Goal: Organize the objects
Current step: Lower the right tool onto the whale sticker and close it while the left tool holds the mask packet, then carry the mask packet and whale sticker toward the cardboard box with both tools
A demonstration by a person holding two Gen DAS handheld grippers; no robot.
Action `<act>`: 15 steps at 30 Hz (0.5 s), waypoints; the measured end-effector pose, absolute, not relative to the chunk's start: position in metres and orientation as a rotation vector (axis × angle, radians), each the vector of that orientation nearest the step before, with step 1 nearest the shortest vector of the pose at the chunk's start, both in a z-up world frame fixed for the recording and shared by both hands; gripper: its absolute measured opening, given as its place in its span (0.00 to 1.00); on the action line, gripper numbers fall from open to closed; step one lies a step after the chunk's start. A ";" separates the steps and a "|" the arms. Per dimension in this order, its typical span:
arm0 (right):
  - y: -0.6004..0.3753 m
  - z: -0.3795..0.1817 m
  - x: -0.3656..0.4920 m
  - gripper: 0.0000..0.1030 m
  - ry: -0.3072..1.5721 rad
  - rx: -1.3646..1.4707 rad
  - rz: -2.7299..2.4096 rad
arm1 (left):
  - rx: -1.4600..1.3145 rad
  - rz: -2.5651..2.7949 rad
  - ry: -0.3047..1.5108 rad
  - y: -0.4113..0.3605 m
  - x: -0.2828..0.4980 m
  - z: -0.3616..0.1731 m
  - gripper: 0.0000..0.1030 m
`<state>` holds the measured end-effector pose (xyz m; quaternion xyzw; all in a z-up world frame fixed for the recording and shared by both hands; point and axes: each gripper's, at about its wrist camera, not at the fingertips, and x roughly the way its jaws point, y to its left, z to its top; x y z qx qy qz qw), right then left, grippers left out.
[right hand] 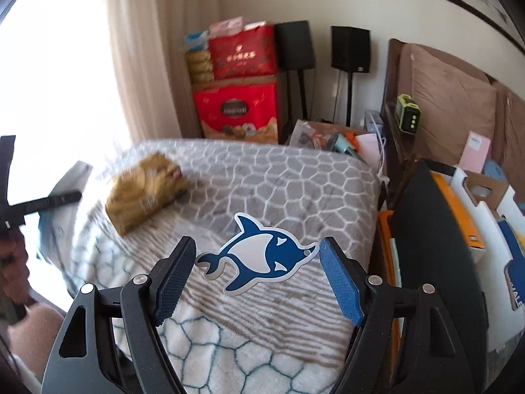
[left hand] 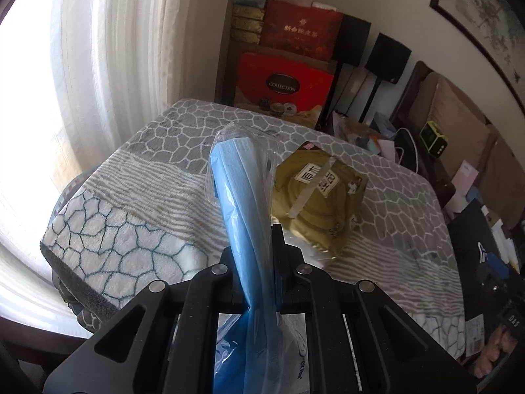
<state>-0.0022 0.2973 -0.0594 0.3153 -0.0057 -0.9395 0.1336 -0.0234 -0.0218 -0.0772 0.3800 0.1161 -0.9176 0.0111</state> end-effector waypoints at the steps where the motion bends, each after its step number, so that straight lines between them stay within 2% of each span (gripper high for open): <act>1: 0.301 -0.052 0.001 0.77 -0.029 0.891 -2.739 | 1.177 -2.873 0.360 -0.018 -0.021 -0.074 0.09; 9: 0.315 -0.024 0.026 0.77 -0.055 0.799 -2.771 | 1.159 -2.933 0.301 0.013 -0.010 -0.056 0.09; 15: 0.325 -0.029 0.049 0.77 0.003 0.796 -2.779 | 1.126 -2.969 0.263 0.030 -0.004 -0.040 0.09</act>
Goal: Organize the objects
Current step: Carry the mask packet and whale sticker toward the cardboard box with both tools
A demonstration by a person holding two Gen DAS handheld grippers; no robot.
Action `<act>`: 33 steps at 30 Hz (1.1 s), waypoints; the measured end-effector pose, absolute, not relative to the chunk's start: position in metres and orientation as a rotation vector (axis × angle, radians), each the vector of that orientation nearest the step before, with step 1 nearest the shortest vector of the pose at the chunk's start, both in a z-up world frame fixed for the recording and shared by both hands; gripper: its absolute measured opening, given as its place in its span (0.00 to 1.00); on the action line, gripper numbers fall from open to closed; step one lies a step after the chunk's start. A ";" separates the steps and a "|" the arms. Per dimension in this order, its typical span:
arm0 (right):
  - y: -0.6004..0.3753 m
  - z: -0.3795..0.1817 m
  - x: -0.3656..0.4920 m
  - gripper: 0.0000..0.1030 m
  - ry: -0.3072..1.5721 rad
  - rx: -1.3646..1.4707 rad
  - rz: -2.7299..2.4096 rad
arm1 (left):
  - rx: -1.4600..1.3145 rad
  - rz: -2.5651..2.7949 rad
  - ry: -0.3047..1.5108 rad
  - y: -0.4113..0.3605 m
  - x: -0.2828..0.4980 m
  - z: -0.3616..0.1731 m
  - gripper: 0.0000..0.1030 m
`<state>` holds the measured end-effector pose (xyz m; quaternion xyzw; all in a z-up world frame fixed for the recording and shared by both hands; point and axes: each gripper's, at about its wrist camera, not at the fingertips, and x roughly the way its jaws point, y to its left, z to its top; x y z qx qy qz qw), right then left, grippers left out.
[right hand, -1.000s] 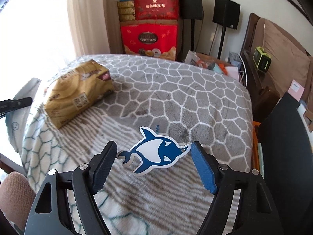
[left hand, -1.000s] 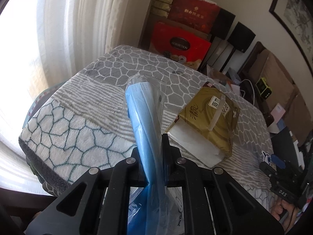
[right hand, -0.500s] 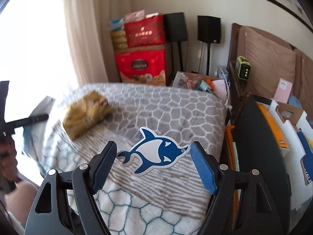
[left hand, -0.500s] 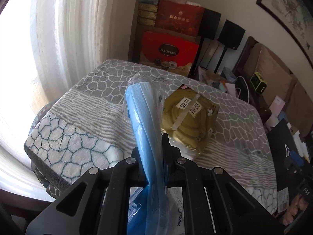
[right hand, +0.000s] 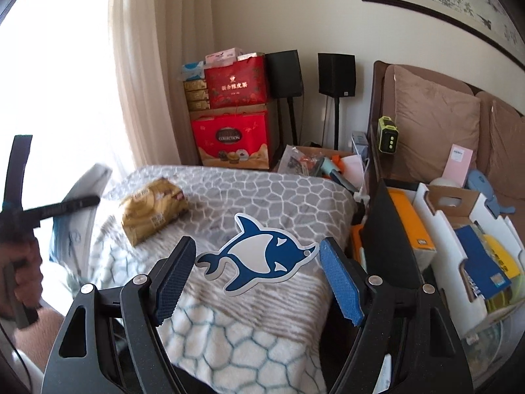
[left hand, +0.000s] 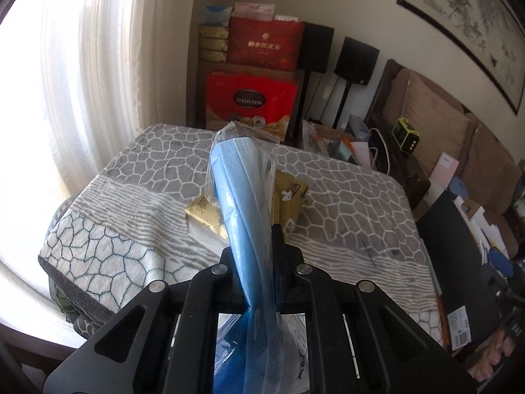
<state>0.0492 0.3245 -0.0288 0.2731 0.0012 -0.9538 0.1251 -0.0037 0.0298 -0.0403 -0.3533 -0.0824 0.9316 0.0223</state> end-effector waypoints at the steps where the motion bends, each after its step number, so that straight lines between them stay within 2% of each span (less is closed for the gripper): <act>1: 0.326 -0.032 0.052 0.77 0.025 0.802 -2.779 | -1.087 2.888 -0.247 0.032 -0.003 -0.039 0.09; 20: 0.408 -0.032 0.050 0.77 -0.185 0.785 -2.960 | -0.979 2.858 -0.182 0.088 0.003 -0.024 0.09; 28: 0.411 -0.014 0.059 0.77 -0.102 0.685 -3.014 | -0.916 2.861 -0.140 0.101 0.009 -0.011 0.09; 33: 0.426 -0.010 0.063 0.77 -0.139 0.655 -3.046 | -0.889 2.832 -0.148 0.114 0.006 -0.003 0.09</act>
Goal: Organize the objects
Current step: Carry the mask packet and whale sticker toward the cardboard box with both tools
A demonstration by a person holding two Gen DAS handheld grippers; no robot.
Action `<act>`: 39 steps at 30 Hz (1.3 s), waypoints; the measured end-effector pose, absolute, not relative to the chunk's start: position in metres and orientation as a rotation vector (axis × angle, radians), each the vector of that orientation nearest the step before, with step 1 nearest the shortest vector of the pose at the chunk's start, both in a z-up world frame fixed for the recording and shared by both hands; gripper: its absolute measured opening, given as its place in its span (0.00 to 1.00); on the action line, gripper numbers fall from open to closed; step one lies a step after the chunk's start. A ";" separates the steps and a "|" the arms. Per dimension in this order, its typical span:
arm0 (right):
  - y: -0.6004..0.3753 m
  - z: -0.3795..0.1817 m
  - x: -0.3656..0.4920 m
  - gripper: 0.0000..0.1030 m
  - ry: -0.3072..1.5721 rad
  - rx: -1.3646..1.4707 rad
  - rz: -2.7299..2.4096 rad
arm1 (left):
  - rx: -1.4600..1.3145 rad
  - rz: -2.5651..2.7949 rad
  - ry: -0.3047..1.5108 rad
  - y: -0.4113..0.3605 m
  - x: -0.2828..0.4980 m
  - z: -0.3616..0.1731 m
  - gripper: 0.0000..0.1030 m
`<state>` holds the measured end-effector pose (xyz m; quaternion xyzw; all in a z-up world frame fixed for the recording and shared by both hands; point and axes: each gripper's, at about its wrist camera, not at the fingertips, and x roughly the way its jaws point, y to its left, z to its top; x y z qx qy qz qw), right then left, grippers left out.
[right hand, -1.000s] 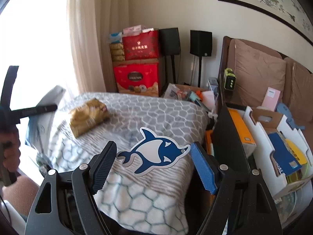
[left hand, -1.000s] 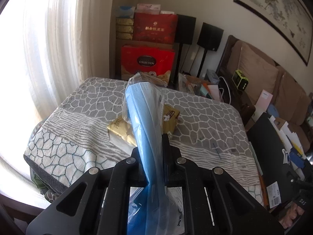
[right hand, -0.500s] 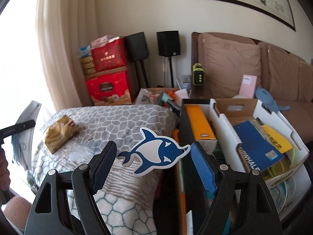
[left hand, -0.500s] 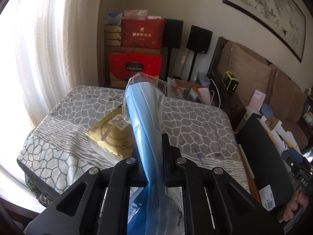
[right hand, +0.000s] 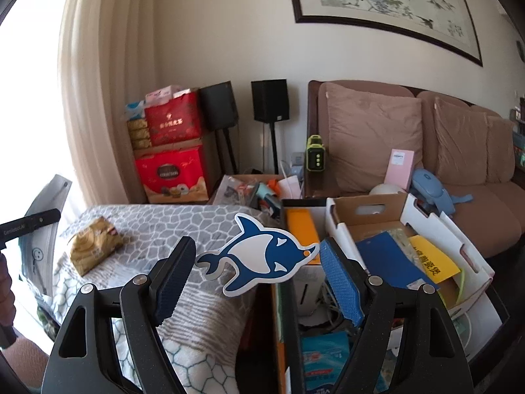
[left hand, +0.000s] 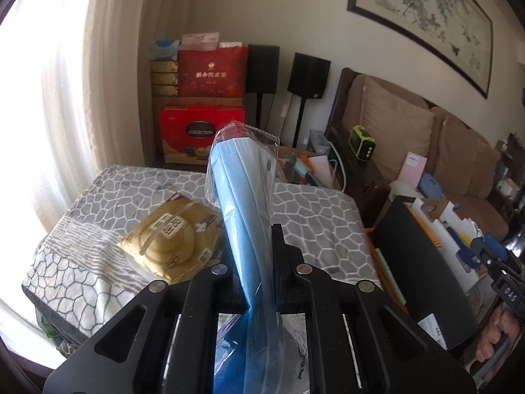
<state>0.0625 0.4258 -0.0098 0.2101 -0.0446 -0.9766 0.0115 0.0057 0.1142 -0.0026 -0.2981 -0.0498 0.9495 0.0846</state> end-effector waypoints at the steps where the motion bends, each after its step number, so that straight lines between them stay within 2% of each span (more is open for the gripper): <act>1: 0.428 -0.009 0.063 0.77 -0.140 0.650 -3.053 | -0.881 2.825 -0.146 0.118 0.006 -0.001 0.09; 20: 0.468 0.001 0.080 0.77 -0.155 0.575 -3.164 | -0.803 2.739 -0.064 0.175 0.005 0.014 0.09; 39: 0.507 0.007 0.089 0.77 -0.262 0.538 -3.232 | -0.747 2.629 0.000 0.229 0.010 0.025 0.09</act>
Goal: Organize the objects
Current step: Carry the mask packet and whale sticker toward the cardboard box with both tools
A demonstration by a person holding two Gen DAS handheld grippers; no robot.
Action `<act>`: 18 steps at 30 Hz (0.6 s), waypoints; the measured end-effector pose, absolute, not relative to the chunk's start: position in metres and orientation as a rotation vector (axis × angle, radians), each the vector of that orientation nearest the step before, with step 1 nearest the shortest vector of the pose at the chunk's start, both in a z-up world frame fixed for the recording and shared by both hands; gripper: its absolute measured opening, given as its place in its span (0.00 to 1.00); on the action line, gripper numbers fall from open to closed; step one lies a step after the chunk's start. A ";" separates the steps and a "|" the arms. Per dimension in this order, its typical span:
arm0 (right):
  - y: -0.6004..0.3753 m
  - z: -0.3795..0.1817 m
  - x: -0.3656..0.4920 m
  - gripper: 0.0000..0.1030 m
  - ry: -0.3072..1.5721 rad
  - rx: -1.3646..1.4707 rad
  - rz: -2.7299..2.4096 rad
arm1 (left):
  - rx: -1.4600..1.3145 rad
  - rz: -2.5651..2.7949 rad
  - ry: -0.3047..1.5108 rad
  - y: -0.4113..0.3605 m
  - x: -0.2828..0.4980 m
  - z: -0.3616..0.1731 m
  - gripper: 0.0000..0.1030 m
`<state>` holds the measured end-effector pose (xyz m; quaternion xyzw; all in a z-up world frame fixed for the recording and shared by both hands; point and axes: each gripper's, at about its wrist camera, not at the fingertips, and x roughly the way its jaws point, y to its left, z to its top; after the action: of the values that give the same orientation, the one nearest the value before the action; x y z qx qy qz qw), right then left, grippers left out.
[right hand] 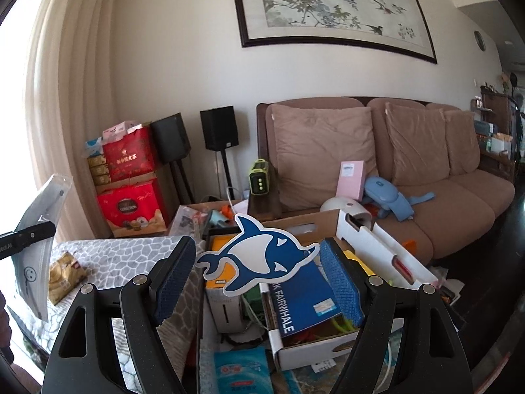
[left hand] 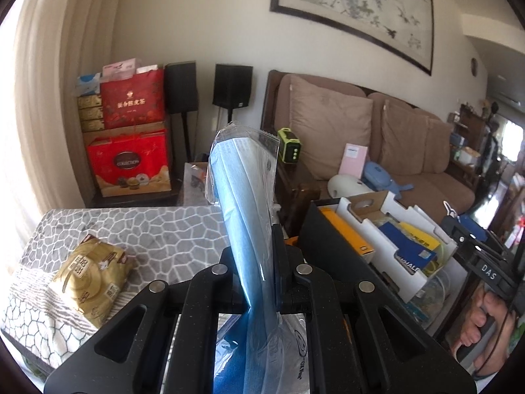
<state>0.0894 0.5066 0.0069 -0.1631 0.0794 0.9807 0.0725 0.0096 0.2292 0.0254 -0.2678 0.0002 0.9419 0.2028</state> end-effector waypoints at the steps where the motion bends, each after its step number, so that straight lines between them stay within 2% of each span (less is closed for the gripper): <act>1: 0.508 0.007 0.090 0.77 0.246 -0.491 2.947 | -0.750 2.622 -0.005 0.231 0.010 0.026 0.09; 18: 0.528 0.010 0.097 0.77 0.319 -0.465 2.921 | -0.746 2.550 -0.039 0.259 0.005 0.032 0.09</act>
<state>0.0971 0.5278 0.0098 -0.1557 0.1068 0.9785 0.0832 0.0049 0.2588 0.0316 -0.2727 -0.0141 0.9317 0.2397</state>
